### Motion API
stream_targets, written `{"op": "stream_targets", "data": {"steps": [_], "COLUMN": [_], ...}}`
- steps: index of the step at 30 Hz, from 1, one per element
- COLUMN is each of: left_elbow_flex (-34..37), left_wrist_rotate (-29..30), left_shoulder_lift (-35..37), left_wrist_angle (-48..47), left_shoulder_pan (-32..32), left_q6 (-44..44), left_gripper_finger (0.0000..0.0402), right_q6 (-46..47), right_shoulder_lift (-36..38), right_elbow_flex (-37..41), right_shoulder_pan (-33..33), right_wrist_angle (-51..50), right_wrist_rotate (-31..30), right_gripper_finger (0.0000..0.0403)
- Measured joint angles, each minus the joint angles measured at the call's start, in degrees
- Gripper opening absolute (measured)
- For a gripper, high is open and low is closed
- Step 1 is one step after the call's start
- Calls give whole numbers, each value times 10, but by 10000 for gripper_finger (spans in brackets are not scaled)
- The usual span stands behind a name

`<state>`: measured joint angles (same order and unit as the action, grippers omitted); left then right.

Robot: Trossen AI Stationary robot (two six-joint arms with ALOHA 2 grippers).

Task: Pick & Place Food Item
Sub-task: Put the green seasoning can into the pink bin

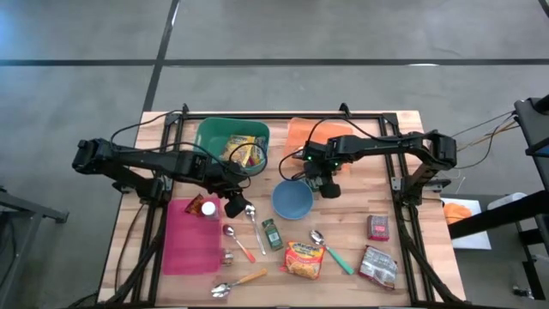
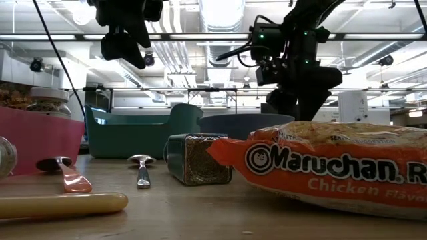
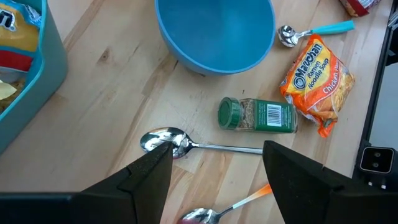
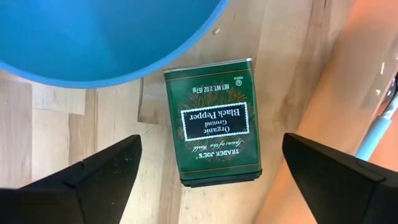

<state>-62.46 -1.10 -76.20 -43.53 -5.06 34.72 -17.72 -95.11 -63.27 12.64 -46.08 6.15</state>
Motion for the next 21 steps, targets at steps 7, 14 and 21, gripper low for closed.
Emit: {"op": "stream_targets", "data": {"steps": [7, 14, 21], "left_elbow_flex": [0, 0, 0], "left_wrist_rotate": [0, 0, 0], "left_shoulder_lift": [0, 0, 0], "left_wrist_angle": [0, 0, 0], "left_shoulder_pan": [0, 0, 0], "left_q6": [0, 0, -1], "left_gripper_finger": [250, 250, 250], "right_q6": [43, 38, -26], "right_shoulder_lift": [0, -3, -15], "right_elbow_flex": [1, 2, 8], "right_shoulder_pan": [0, -1, -21], "right_wrist_angle": [11, 20, 37], "right_wrist_rotate": [-1, -1, -1], "right_gripper_finger": [400, 400, 400]}}
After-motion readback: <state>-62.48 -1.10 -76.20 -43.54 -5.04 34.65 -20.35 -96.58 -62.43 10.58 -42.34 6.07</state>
